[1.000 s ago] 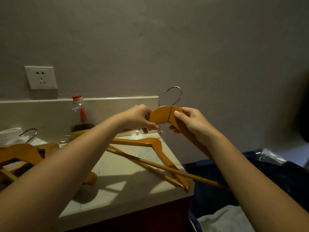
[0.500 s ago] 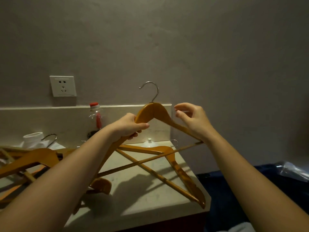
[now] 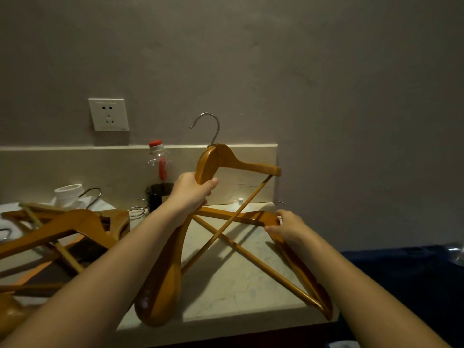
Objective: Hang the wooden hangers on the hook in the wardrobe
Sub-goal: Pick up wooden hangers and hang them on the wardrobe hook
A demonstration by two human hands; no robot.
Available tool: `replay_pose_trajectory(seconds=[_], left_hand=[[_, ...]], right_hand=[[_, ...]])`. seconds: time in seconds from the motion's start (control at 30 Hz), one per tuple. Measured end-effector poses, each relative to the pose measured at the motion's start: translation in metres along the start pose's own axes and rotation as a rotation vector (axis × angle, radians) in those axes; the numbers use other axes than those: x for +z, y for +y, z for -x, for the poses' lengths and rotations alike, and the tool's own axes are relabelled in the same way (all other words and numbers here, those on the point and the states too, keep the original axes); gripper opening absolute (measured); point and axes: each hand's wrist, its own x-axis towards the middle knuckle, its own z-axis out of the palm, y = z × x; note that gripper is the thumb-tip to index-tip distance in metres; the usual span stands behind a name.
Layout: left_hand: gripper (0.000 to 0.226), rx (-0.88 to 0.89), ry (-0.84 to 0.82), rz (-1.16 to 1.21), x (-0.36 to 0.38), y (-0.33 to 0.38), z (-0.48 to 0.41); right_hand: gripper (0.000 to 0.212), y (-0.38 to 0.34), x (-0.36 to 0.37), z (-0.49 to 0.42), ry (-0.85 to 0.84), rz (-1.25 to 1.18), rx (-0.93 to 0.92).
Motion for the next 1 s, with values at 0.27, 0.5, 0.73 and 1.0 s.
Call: replay_pose_trajectory(seconds=[0.27, 0.5, 0.73, 1.0], left_hand=[[0.021, -0.033, -0.003, 0.097, -0.008, 0.0, 0.01], [0.022, 0.007, 0.007, 0.114, -0.015, 0.004, 0.019], [0.022, -0.036, 0.018, 0.183, -0.009, 0.009, 0.032], [0.022, -0.012, 0.053, 0.197, -0.035, 0.014, 0.069]], right_hand=[[0.039, 0.013, 0.026, -0.028, 0.104, 0.14, 0.116], [0.048, 0.005, -0.015, -0.019, 0.204, -0.346, 0.063], [0.012, 0.008, -0.055, 0.029, 0.038, -0.813, 0.188], [0.025, -0.008, -0.064, 0.09, -0.049, -1.019, 0.117]])
